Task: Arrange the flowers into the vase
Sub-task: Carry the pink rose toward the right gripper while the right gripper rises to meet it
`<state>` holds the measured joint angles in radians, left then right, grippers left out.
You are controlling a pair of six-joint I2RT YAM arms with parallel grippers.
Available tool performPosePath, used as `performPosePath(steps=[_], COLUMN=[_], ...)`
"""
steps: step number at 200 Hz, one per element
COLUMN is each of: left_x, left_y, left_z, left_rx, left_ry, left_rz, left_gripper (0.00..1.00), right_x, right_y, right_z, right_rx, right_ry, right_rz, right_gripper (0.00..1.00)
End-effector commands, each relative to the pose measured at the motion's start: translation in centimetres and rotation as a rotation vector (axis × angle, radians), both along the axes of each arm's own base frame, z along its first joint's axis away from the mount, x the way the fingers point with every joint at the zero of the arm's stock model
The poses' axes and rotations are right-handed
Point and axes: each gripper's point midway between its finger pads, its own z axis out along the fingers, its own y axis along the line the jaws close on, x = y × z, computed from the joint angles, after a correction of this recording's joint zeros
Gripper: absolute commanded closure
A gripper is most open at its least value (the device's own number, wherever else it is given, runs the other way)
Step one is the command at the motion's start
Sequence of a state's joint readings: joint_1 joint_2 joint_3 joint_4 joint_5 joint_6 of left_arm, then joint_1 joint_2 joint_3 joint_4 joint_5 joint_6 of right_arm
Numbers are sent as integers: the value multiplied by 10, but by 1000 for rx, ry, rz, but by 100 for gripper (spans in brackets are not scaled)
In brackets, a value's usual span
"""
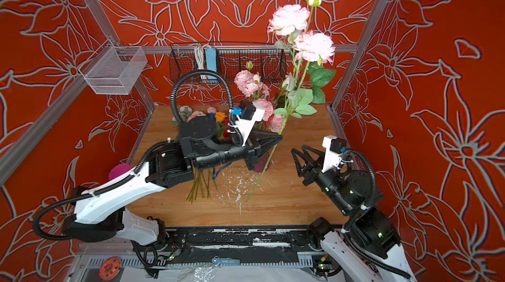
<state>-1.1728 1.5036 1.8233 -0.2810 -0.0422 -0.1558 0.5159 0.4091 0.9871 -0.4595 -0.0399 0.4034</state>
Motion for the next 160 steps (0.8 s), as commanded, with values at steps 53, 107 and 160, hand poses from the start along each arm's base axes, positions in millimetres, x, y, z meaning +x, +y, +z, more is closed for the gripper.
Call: performPosePath(steps=[53, 107, 160], left_x=[33, 37, 35], left_y=[-17, -22, -21], left_z=[-20, -34, -37], left_rx=[32, 67, 92], left_ry=[-27, -31, -50], left_rz=[177, 183, 172], left_gripper=[100, 100, 100], right_x=[-41, -24, 8], right_y=[-4, 25, 37], right_z=[71, 84, 83], right_rx=[167, 194, 197], right_ry=[-158, -128, -85], right_rz=[106, 215, 182], right_gripper=[55, 62, 68])
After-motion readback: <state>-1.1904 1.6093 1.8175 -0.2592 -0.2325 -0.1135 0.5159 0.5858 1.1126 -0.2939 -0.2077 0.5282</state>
